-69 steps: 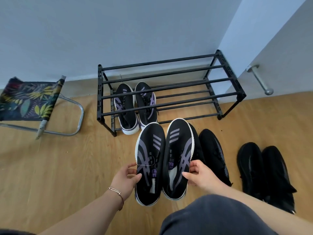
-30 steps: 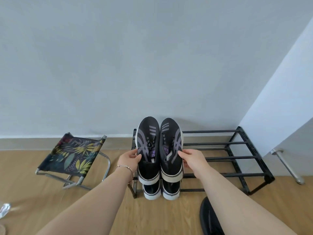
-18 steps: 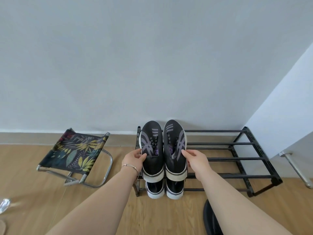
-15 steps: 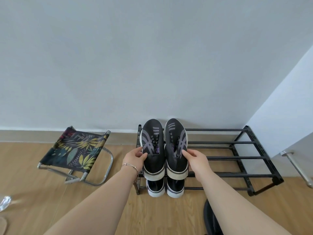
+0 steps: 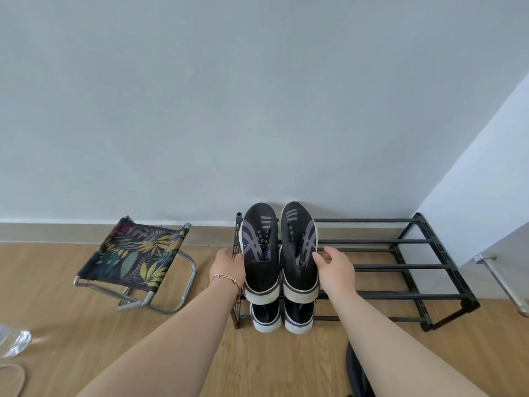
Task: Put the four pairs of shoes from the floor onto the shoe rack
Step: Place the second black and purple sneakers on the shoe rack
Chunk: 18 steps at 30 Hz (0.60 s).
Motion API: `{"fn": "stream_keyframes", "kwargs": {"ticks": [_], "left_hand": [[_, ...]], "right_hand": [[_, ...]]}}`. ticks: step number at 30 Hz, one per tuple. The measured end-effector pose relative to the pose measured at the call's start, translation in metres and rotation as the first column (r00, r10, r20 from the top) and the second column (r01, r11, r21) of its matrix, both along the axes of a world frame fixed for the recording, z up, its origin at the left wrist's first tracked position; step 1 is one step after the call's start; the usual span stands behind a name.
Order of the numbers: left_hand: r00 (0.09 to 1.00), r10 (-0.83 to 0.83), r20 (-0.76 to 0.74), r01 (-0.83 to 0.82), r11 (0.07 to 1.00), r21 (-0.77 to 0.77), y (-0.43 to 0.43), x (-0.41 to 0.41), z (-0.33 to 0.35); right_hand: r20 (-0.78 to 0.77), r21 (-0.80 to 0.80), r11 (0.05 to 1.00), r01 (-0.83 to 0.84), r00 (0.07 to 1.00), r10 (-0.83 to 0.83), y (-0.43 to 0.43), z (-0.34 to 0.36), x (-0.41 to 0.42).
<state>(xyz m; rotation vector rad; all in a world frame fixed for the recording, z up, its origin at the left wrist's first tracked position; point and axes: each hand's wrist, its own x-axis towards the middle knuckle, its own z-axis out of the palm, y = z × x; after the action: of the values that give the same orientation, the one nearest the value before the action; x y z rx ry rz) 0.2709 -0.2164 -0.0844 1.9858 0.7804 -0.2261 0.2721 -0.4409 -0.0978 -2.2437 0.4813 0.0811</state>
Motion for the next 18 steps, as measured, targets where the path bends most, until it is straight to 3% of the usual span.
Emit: {"fn": "stream_keyframes", "kwargs": {"ticks": [2,5,11,15,18], "left_hand": [[1.0,0.014,0.018,-0.015,0.998,0.067,-0.002,0.003,0.011],[0.989,-0.125,0.082,0.104,0.969,0.226,-0.012,0.004,0.027],[0.869,-0.495,0.017,0.409,0.737,0.538,-0.058,-0.01,0.067],[0.786,-0.618,0.024,0.47,0.623,0.625,-0.082,-0.012,0.081],[0.73,-0.68,0.07,0.501,0.601,0.623,-0.103,-0.018,0.089]], "right_hand": [[0.066,-0.07,0.998,0.001,0.998,0.004,-0.003,0.008,-0.002],[0.135,-0.205,0.979,-0.01,0.99,0.038,-0.011,0.025,-0.005],[0.229,-0.446,0.895,-0.029,0.963,0.145,-0.039,0.066,-0.022],[0.226,-0.592,0.804,-0.062,0.944,0.239,-0.064,0.088,-0.04],[0.21,-0.64,0.766,-0.066,0.944,0.256,-0.088,0.108,-0.059]]}}
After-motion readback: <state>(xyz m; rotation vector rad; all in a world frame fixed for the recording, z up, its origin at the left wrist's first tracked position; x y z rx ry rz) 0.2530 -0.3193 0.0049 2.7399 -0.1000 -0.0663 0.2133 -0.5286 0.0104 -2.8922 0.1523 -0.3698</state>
